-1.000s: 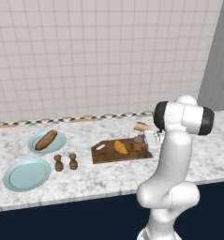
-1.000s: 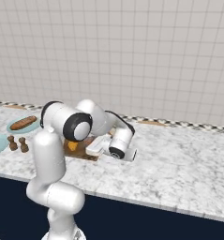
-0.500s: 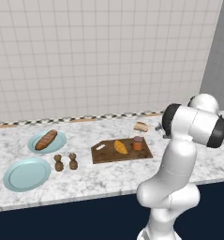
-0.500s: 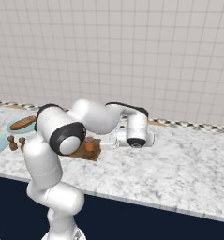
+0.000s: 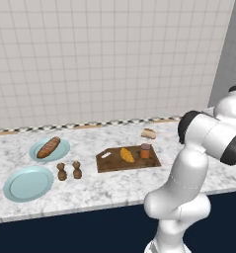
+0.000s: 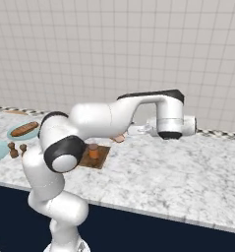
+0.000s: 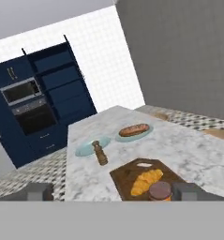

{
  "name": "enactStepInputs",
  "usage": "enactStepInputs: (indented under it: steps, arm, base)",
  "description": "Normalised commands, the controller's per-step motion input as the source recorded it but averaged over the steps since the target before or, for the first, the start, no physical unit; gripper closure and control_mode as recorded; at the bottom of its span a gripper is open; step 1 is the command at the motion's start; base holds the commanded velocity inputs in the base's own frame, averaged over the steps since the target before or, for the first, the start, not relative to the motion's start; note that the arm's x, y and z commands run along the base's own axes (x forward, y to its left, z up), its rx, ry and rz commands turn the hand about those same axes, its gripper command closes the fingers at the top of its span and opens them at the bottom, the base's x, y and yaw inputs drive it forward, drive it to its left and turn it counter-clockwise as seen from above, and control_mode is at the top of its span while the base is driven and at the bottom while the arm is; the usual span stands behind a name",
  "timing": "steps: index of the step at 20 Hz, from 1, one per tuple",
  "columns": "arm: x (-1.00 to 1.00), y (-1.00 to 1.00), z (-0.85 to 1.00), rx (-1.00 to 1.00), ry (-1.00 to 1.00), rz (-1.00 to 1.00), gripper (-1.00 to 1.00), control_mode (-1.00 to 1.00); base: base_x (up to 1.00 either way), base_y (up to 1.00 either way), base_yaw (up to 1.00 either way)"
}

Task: From the different types of pastries on the counter, select a croissant and place it on the cutting board. Then retrieve a jar of jam from the cabinet and place it alongside the croissant on the cutting board.

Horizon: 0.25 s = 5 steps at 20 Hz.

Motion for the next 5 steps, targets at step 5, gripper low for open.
enactStepInputs:
  steps: [5]
  arm:
    - [-0.09,-0.33,0.24,-0.14,0.18,-0.72,-1.0,-1.0]
  base:
    - [0.0,0.0,0.0]
